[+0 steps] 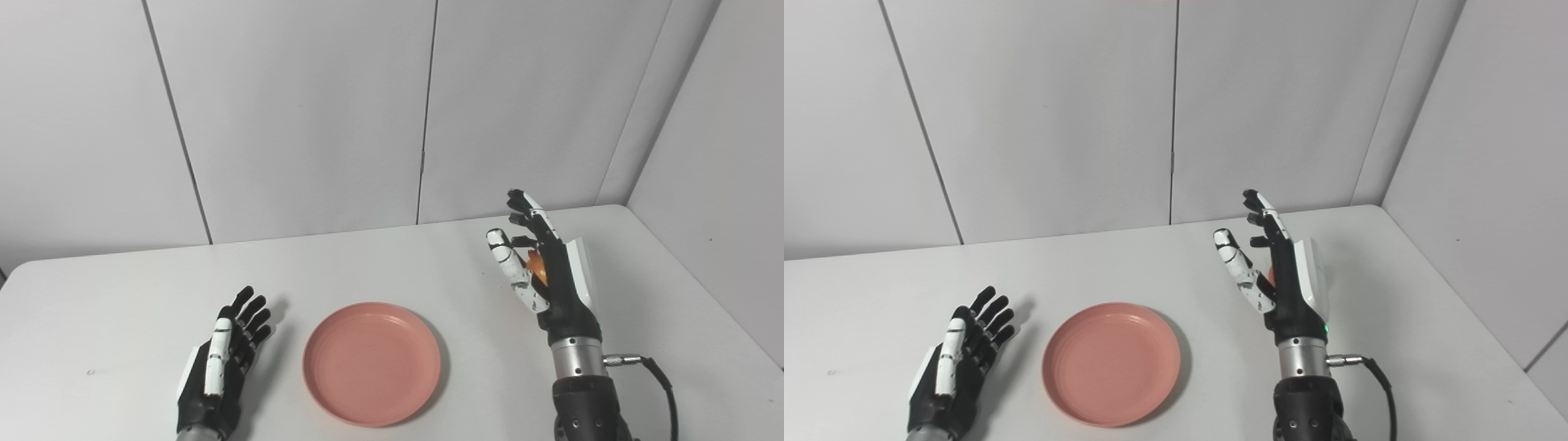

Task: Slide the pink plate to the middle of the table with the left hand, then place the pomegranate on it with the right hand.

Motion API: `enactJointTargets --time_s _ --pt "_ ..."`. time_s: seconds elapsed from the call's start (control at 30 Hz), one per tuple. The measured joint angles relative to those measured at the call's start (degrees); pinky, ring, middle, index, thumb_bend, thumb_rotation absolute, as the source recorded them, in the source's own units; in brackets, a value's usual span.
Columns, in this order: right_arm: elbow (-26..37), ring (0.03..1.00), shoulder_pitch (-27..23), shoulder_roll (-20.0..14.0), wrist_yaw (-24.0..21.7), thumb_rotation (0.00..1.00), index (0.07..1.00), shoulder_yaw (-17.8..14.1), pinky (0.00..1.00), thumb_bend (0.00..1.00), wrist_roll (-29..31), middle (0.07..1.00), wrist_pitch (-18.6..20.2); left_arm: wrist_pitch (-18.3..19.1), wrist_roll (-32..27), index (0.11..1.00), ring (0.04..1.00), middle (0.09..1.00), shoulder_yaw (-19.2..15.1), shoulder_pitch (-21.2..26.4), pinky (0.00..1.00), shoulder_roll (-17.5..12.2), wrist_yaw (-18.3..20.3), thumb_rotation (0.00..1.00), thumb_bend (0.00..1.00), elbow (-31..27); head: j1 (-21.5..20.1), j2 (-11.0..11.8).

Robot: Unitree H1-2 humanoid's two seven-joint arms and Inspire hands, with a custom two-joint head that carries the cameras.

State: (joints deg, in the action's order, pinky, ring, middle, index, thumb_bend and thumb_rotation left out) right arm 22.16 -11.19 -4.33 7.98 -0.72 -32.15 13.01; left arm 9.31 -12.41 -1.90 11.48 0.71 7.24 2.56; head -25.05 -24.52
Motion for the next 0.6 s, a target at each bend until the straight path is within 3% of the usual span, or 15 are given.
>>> enactJointTargets --time_s 0.2,0.37,0.6 --pt "-2.0 0.853 0.1 -0.8 2.5 0.58 0.892 -0.9 0.80 0.73 -3.6 0.879 0.0 -0.6 -0.1 0.901 0.927 0.926 -0.4 0.2 0.94 -0.3 0.5 1.00 0.36 0.5 -1.6 0.4" --pt "-2.0 0.870 0.0 -1.3 3.0 0.54 0.913 -1.6 0.80 0.79 -6.8 0.900 0.3 -0.5 -0.6 0.897 0.925 0.923 -0.9 0.2 0.94 -0.4 0.7 1.00 0.36 0.6 -2.1 0.4" --pt "-3.2 0.873 0.0 -2.9 1.5 0.47 0.936 -1.6 0.76 0.85 -11.1 0.931 3.6 -0.2 -1.3 0.902 0.917 0.919 -1.5 0.2 0.94 -0.8 1.1 1.00 0.35 0.5 -2.7 -0.3"
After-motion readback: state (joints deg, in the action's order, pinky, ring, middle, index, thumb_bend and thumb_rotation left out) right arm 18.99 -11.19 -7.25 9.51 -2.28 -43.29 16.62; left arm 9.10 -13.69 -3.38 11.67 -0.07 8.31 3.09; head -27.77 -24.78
